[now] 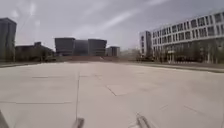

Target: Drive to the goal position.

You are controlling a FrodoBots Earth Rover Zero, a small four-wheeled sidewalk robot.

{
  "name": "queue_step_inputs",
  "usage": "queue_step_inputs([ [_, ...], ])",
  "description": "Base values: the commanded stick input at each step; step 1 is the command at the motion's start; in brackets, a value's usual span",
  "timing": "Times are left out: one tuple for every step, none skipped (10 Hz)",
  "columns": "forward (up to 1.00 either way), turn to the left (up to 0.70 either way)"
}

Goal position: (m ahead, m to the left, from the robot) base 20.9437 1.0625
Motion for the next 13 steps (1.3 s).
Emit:
queue_step_inputs([
  [0.70, 0.00],
  [0.70, 0.00],
  [0.70, 0.00],
  [0.70, 0.00],
  [0.70, 0.00],
  [0.70, 0.00],
  [0.70, 0.00],
  [0.70, 0.00],
  [0.70, 0.00],
  [0.70, 0.00],
  [0.70, 0.00],
  [0.70, 0.00],
  [0.70, 0.00],
])
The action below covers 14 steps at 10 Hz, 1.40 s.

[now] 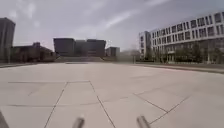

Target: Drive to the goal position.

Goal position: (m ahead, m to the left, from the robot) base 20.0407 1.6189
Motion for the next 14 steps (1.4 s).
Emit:
queue_step_inputs([
  [0.70, 0.00],
  [0.70, 0.00],
  [0.70, 0.00],
  [0.70, 0.00],
  [0.70, 0.00],
  [0.70, 0.00],
  [0.70, 0.00],
  [0.70, 0.00],
  [0.70, 0.00],
  [0.70, 0.00],
  [0.70, 0.00],
  [0.70, 0.00],
  [0.70, 0.00],
  [0.70, 0.00],
])
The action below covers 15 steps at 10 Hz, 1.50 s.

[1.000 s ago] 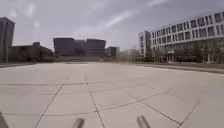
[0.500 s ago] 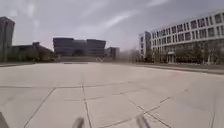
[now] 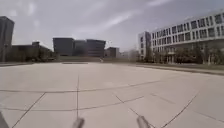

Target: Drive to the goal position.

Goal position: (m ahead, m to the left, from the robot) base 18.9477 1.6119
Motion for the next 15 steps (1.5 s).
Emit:
queue_step_inputs([
  [0.70, 0.00],
  [0.70, 0.00],
  [0.70, 0.00],
  [0.70, 0.00],
  [0.70, 0.00],
  [0.70, 0.00],
  [0.70, 0.00],
  [0.70, 0.00],
  [0.70, 0.00],
  [0.70, 0.00],
  [0.70, 0.00],
  [0.70, 0.00],
  [0.70, 0.00],
  [0.70, 0.00],
  [0.70, 0.00],
])
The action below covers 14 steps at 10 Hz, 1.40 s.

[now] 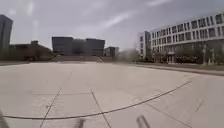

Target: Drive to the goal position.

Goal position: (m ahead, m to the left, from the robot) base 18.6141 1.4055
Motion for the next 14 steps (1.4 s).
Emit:
queue_step_inputs([
  [0.70, 0.00],
  [0.70, 0.00],
  [0.70, 0.00],
  [0.70, 0.00],
  [0.70, 0.00],
  [0.70, 0.00],
  [0.70, 0.00],
  [0.70, 0.00],
  [0.70, 0.00],
  [0.70, 0.00],
  [0.70, 0.00],
  [0.70, 0.00],
  [0.70, 0.00],
  [0.70, 0.00],
])
